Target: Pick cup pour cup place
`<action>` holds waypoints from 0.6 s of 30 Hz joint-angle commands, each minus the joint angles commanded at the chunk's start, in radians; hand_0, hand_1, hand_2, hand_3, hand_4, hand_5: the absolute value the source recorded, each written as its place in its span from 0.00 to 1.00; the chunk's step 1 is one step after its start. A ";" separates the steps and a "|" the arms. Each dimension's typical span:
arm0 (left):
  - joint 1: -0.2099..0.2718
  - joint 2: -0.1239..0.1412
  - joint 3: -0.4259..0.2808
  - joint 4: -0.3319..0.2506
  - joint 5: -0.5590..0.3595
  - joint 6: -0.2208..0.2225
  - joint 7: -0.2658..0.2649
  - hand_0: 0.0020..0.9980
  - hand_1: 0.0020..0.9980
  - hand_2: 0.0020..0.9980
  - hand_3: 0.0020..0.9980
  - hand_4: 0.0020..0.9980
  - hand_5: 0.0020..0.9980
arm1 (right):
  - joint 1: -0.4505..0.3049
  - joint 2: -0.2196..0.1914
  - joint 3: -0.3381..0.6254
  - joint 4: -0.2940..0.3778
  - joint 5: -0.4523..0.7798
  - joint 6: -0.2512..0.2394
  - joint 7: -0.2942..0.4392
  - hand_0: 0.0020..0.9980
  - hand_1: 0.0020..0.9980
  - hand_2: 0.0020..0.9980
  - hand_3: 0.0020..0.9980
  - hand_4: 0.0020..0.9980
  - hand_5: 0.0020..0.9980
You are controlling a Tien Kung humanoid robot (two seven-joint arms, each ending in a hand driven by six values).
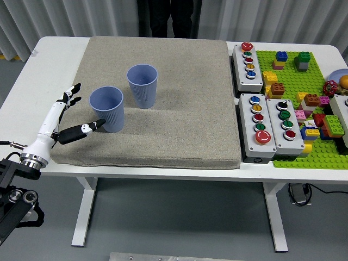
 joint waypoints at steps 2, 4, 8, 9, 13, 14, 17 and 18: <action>-0.013 -0.004 0.010 0.015 0.008 -0.005 0.006 0.90 0.91 1.00 1.00 1.00 0.45 | 0.002 0.000 -0.001 0.000 0.001 0.000 0.000 0.69 0.64 0.59 0.60 0.00 0.17; -0.022 -0.010 0.019 0.033 0.015 -0.006 0.008 0.90 0.91 1.00 1.00 1.00 0.45 | 0.004 0.000 -0.003 0.000 0.005 -0.001 0.000 0.69 0.64 0.59 0.60 0.00 0.17; -0.035 -0.021 0.021 0.068 0.024 -0.014 0.010 0.90 0.91 1.00 1.00 1.00 0.46 | 0.006 0.000 -0.006 0.000 0.010 -0.003 0.001 0.69 0.64 0.59 0.60 0.00 0.18; -0.043 -0.024 0.021 0.080 0.016 -0.013 0.008 0.90 0.91 1.00 1.00 1.00 0.46 | 0.007 0.000 -0.007 0.000 0.011 -0.003 0.001 0.69 0.64 0.59 0.60 0.00 0.18; -0.062 -0.028 0.032 0.104 0.010 -0.016 0.008 0.90 0.91 1.00 1.00 1.00 0.46 | 0.008 0.000 -0.005 0.000 0.006 -0.001 0.000 0.69 0.64 0.59 0.60 0.00 0.18; -0.073 -0.033 0.037 0.118 0.004 -0.021 0.008 0.90 0.91 1.00 1.00 1.00 0.47 | 0.008 0.000 -0.006 0.000 0.009 -0.001 0.000 0.69 0.64 0.59 0.60 0.00 0.18; -0.090 -0.044 0.041 0.143 -0.023 -0.032 0.004 0.90 0.91 1.00 1.00 1.00 0.47 | 0.008 0.001 -0.006 0.000 0.009 -0.001 0.000 0.69 0.64 0.59 0.60 0.00 0.18; -0.091 -0.046 0.042 0.146 -0.028 -0.033 0.003 0.90 0.91 1.00 1.00 1.00 0.47 | 0.008 0.001 -0.006 0.000 0.009 -0.001 0.000 0.69 0.64 0.59 0.60 0.00 0.18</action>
